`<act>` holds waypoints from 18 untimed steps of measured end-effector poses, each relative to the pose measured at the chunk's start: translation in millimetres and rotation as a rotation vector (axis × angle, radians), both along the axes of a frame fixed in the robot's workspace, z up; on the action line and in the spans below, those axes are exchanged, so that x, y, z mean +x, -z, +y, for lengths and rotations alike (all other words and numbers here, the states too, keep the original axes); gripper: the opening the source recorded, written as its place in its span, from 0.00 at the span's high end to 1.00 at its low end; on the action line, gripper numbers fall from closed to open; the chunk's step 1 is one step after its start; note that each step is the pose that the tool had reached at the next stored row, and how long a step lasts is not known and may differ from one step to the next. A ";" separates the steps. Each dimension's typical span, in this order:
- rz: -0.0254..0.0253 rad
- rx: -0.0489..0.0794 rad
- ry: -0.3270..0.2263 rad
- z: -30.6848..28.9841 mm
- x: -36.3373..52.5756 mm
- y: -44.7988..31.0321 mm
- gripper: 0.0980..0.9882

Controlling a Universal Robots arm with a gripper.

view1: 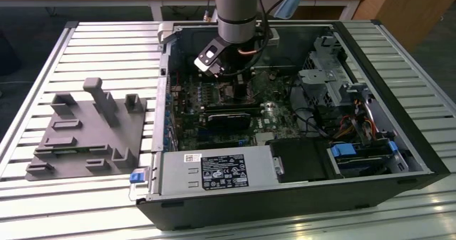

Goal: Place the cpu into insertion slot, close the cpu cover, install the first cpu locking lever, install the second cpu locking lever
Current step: 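Place the cpu into insertion slot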

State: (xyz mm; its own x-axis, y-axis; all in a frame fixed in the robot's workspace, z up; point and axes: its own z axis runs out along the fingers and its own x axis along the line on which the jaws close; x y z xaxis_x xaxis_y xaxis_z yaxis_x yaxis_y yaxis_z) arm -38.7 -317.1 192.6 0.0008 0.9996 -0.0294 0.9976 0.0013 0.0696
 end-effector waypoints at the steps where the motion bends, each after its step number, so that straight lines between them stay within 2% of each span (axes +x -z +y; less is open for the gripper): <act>1: 0.0000 0.001 0.002 0.0 0.5 0.0 0.42; 17: 0.0000 0.002 0.006 0.0 1.4 -1.1 0.41; 18: 0.0001 0.002 0.007 0.0 1.5 -1.1 0.34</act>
State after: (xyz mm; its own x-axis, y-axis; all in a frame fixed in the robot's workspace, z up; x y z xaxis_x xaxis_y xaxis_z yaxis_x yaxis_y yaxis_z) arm -37.2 -317.1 193.6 0.0076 0.9996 -0.0279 0.9976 -0.0057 0.0695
